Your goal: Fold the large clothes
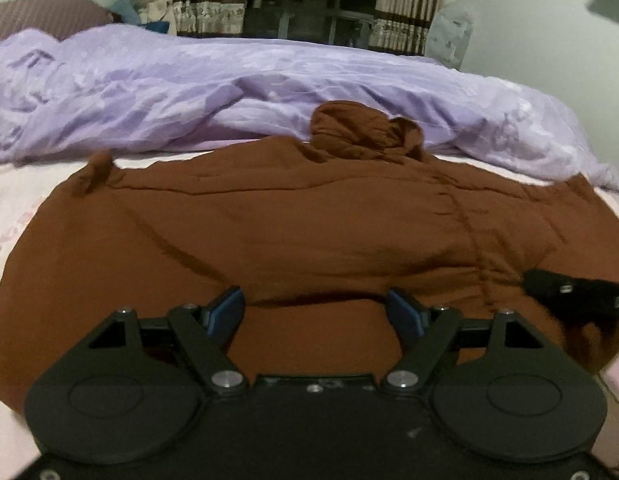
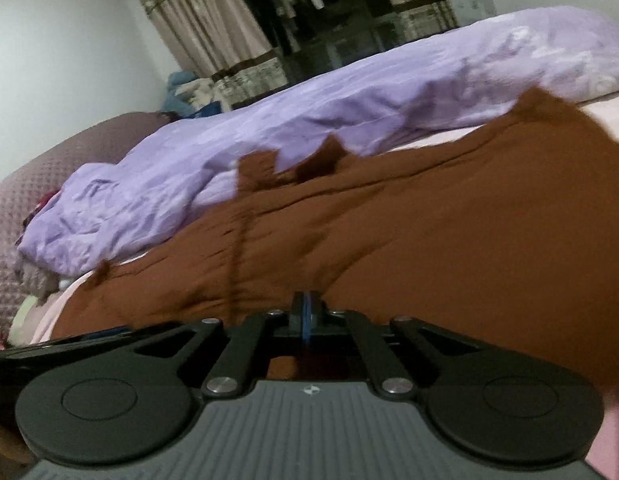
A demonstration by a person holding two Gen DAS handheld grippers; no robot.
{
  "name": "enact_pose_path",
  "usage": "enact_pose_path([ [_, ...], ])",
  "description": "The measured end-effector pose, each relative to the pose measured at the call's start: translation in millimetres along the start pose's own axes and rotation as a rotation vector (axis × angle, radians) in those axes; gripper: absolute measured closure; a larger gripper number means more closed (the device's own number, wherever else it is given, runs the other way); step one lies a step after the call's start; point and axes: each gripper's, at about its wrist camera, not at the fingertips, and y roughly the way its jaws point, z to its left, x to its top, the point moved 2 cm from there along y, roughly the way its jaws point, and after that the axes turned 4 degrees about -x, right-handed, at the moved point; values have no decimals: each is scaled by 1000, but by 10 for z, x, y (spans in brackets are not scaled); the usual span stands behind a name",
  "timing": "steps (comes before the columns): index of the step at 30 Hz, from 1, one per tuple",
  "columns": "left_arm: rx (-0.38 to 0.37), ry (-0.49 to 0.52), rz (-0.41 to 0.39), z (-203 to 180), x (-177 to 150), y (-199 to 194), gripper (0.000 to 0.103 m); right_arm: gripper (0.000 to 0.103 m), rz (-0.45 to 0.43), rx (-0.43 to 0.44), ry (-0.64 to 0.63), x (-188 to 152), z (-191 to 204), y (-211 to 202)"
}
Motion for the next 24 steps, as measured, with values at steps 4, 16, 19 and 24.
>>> enact_pose_path([
  [4, 76, -3, -12, 244, -6, -74, 23, 103, -22, -86, -6, 91, -317, -102],
  [16, 198, -41, -25, 987, 2, -452, 28, 103, -69, -270, 59, 342, -1246, -457],
  [19, 181, -87, -37, 1113, -115, -375, 24, 103, -58, -273, 50, 238, -1258, -389],
  [24, 193, -80, -61, 1130, -166, -294, 22, 103, -85, -290, 39, 142, -1278, -318],
])
